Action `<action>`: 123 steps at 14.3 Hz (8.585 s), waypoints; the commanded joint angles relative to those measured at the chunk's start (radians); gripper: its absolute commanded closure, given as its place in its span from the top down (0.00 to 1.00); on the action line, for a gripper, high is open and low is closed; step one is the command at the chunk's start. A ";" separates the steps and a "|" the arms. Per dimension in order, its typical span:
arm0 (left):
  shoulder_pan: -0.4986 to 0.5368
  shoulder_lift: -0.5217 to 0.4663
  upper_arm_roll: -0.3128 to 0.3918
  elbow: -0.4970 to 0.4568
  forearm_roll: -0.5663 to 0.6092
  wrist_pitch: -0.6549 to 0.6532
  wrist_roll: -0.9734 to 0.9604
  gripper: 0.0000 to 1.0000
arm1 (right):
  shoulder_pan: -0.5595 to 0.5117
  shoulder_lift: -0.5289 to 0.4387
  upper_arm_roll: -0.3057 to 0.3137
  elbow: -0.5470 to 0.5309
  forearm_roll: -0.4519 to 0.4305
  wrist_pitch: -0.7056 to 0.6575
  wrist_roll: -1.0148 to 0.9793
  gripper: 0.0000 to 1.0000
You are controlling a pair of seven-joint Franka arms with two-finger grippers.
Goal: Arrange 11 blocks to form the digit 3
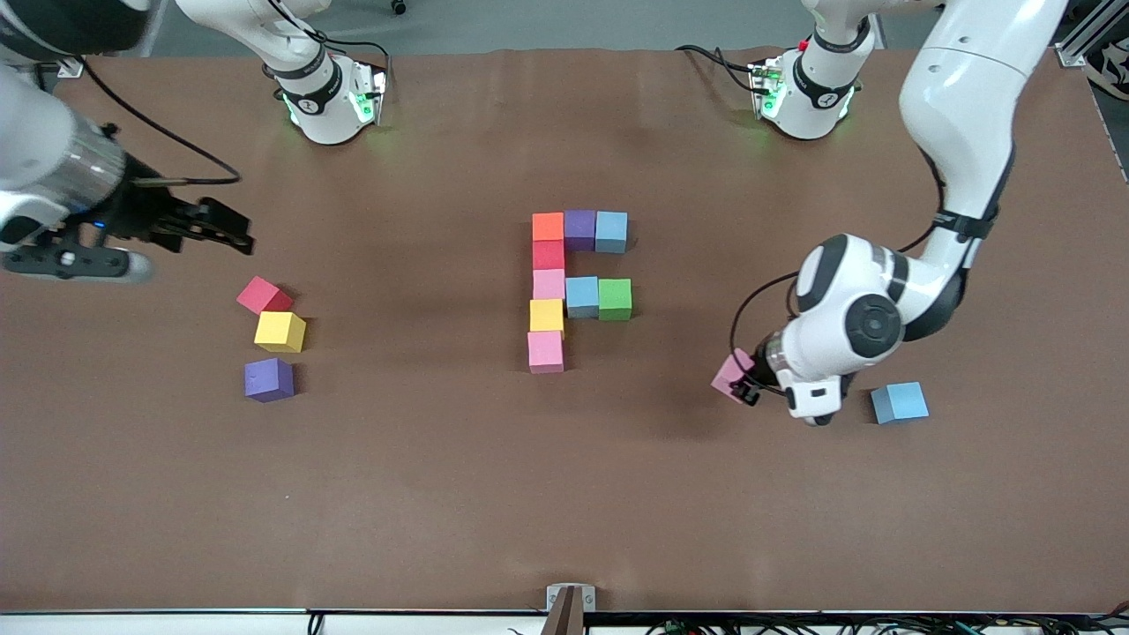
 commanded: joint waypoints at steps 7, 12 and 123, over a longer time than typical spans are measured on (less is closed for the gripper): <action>-0.222 0.154 0.016 0.217 0.011 -0.003 -0.607 0.24 | -0.159 -0.043 0.018 0.006 -0.054 0.024 -0.165 1.00; -0.310 0.206 0.046 0.264 0.011 0.040 -0.786 0.24 | -0.167 -0.041 0.019 0.034 -0.054 0.025 -0.159 1.00; -0.281 0.162 0.152 0.268 -0.051 -0.018 -0.432 0.21 | -0.164 -0.035 0.024 0.057 -0.055 0.039 -0.168 1.00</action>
